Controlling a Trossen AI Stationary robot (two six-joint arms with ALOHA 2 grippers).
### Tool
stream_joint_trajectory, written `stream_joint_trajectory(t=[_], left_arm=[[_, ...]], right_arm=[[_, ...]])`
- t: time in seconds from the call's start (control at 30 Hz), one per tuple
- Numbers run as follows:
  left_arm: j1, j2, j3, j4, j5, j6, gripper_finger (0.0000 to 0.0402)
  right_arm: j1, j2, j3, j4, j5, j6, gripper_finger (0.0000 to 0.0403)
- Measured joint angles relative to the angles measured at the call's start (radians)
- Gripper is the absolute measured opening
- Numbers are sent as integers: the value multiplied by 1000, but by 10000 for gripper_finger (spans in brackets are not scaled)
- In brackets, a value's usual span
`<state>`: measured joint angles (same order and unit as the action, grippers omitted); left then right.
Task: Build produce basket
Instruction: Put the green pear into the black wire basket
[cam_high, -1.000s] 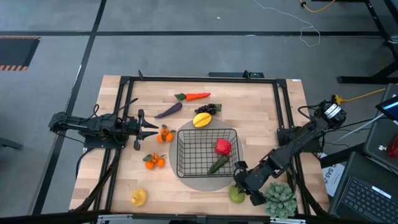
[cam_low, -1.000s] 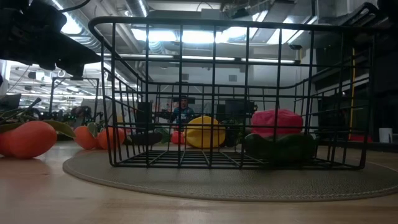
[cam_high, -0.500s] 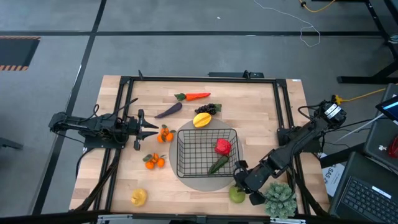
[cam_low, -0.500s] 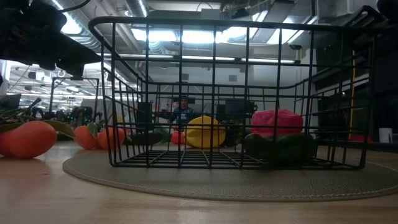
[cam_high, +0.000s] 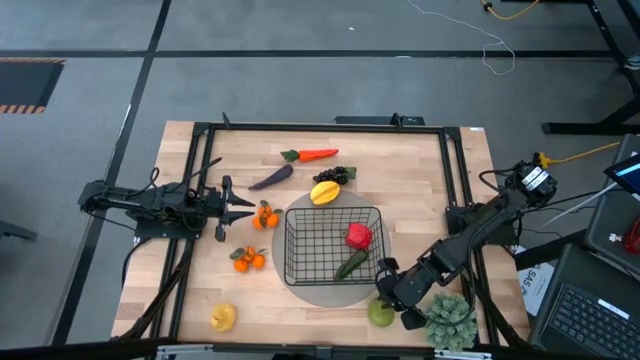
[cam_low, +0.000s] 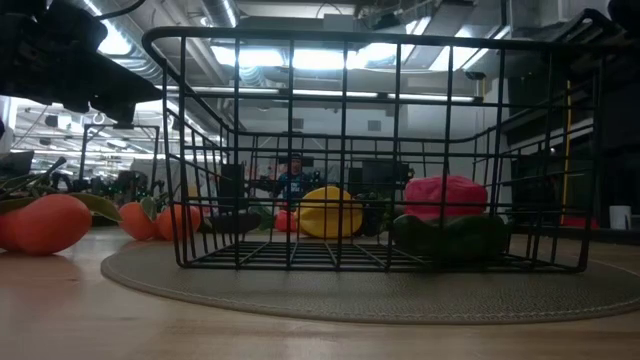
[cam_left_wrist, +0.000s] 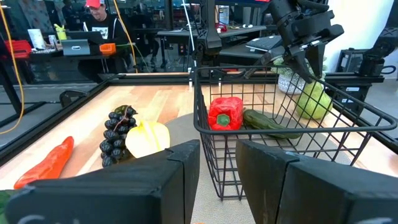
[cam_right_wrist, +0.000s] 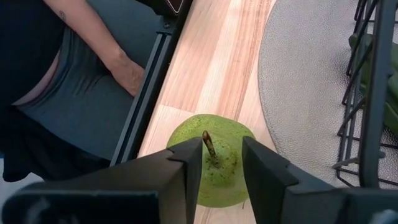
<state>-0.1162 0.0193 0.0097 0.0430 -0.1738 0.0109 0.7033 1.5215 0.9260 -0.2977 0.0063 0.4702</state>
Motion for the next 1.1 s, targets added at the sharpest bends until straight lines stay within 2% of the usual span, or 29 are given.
stream_joint_trajectory(t=[0.2, 0.57, 0.87, 1.1], left_arm=[[0, 0, 0, 0, 0, 0, 94], [0, 0, 0, 0, 0, 0, 94], [0, 0, 0, 0, 0, 0, 94], [0, 0, 0, 0, 0, 0, 94]], right_arm=[[0, 0, 0, 0, 0, -1, 81], [0, 0, 0, 1, -1, -84, 5], [0, 0, 0, 1, 0, -147, 1], [-2, 0, 0, 33, 3, -341, 1]])
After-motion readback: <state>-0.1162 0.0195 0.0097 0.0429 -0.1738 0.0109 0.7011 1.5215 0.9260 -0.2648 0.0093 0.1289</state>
